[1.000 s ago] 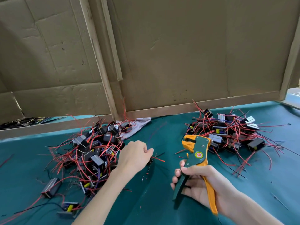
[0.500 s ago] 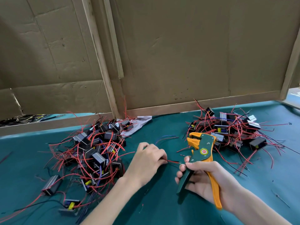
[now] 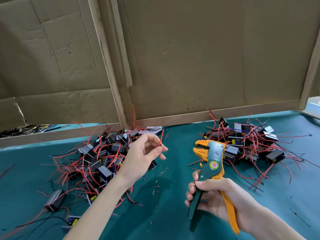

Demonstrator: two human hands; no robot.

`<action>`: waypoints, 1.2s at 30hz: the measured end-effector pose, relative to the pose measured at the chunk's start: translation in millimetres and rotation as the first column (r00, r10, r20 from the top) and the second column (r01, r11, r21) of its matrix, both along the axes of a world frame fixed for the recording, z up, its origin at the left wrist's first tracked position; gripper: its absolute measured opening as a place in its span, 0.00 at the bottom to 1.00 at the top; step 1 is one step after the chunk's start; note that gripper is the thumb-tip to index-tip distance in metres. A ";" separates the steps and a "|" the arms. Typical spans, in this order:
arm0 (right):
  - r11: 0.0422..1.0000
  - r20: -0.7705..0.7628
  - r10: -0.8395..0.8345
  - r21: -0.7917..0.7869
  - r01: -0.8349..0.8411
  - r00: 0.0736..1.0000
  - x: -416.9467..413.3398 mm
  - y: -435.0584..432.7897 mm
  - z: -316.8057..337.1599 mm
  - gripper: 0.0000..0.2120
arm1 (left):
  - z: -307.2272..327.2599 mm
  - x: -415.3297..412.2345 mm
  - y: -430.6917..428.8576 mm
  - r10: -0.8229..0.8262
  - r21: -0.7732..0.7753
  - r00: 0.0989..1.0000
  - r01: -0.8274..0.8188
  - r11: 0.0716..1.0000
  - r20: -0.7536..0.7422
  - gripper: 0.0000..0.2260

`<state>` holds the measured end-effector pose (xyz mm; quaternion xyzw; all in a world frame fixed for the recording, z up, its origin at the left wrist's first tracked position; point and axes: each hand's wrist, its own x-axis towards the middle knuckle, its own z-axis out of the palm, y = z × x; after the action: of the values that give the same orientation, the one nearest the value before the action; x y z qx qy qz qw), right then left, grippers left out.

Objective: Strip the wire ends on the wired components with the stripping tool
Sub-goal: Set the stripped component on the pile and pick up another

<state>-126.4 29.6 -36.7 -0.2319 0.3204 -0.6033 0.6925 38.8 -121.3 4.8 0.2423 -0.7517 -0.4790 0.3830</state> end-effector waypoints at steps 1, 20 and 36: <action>1.000 -0.026 0.020 -0.023 -0.020 0.999 -0.8 -0.2 -0.4 0.15 | 2.3 1.1 2.3 -0.027 0.002 1.000 0.027 1.000 0.014 0.07; 0.937 -0.354 0.217 -0.185 -0.295 0.910 -4.4 5.4 -2.5 0.08 | 20.5 8.6 20.6 -0.144 0.068 0.978 0.135 0.989 0.151 0.01; 0.928 -0.456 0.268 -0.115 -0.354 0.849 -0.5 12.9 14.9 0.07 | 35.0 13.0 25.8 -0.222 0.092 0.952 0.207 0.974 0.211 0.07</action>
<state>-126.9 42.5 -21.8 -0.4755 0.3636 -0.4442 0.6666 51.8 -95.5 39.8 0.2238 -0.7945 -0.5135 0.2345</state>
